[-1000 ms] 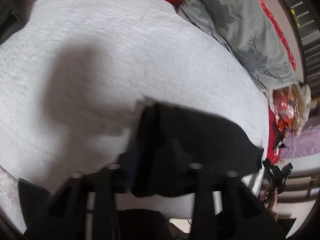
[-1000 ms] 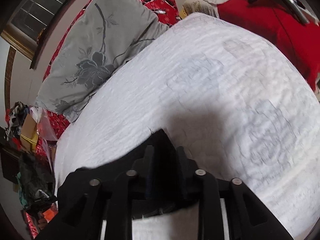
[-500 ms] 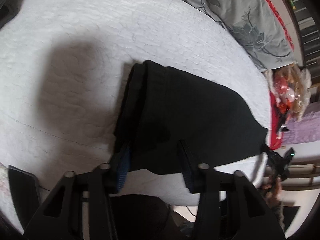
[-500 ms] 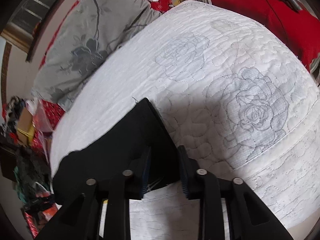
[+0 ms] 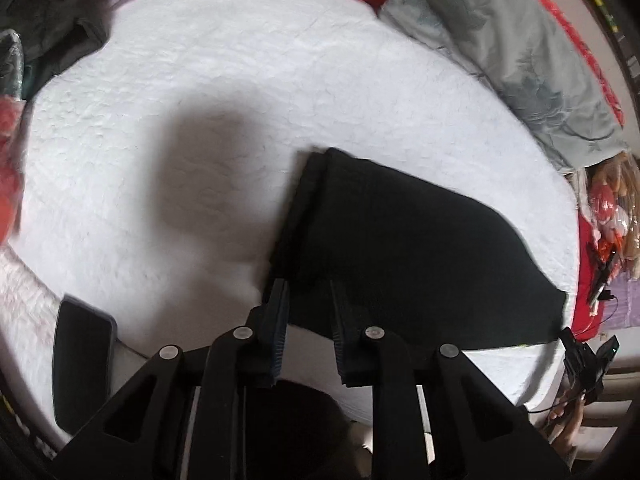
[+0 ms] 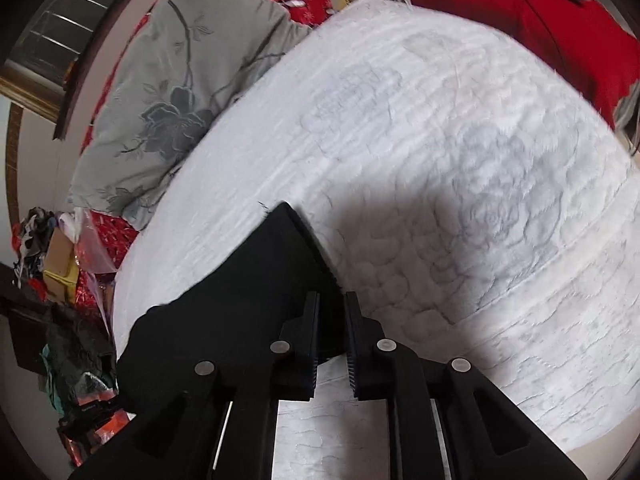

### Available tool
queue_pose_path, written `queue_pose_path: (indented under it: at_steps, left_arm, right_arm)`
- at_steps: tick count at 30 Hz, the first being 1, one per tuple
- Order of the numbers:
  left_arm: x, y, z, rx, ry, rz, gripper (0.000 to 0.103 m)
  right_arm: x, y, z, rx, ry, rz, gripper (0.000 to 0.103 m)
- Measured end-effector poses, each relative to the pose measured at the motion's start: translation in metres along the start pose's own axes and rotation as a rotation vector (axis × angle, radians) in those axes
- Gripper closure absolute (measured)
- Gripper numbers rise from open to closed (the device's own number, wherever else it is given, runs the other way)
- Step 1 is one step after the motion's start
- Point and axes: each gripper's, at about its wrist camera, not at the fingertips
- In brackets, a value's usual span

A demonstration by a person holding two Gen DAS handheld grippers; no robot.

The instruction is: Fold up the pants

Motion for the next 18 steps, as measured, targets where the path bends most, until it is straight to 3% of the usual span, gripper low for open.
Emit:
queue_pose_path:
  at_steps: [1,3,5,8,12,15,18]
  left_arm:
    - [-0.015,-0.011,-0.007,0.002,-0.032,0.017,0.082]
    - [-0.045,-0.028,-0.011,0.013,-0.072,0.054,0.061]
    - [-0.091,-0.049,-0.006,0.043,-0.130,0.089,0.047]
    - [-0.161,-0.078,0.019,0.166,-0.215,0.122,0.047]
    - [-0.248,-0.123,0.062,0.346,-0.241,0.141,0.047]
    - [-0.288,-0.153,0.089,0.416,-0.253,0.092,0.047]
    - [-0.303,-0.173,0.113,0.478,-0.270,-0.020,0.047]
  right_arm:
    - [0.000,0.003,-0.005,-0.012,0.008,-0.012,0.088]
    - [0.000,0.008,-0.011,-0.026,0.022,-0.029,0.083]
    - [-0.002,0.015,-0.015,-0.032,0.044,-0.032,0.079]
    - [-0.004,0.021,-0.015,-0.021,0.072,-0.036,0.078]
    - [-0.008,0.026,-0.018,-0.002,0.092,-0.040,0.071]
    - [-0.014,0.027,-0.021,0.012,0.109,-0.036,0.064]
    - [-0.023,0.028,-0.021,0.027,0.122,-0.030,0.062]
Point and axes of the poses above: each gripper's, at about its wrist camera, not at the fingertips, and z roughly the way its jaws point, x to its left, y to its top, and after that the axes turned 11 degrees about -z, right-handed
